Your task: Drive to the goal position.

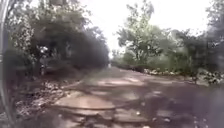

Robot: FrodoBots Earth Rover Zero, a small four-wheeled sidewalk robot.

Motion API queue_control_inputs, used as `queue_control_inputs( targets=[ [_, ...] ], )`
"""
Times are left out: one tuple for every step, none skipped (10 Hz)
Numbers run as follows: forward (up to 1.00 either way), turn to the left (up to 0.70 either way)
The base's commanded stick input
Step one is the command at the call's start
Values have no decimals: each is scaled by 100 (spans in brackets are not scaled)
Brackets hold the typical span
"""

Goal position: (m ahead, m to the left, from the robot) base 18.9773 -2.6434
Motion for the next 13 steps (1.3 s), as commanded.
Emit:
queue_control_inputs(
  targets=[
    [70,0],
    [70,0],
    [70,0],
    [70,0],
    [70,0],
    [70,0],
    [70,0],
    [70,-1],
    [70,-3],
    [70,-5],
    [70,-7],
    [70,-5],
    [70,0]
  ],
)
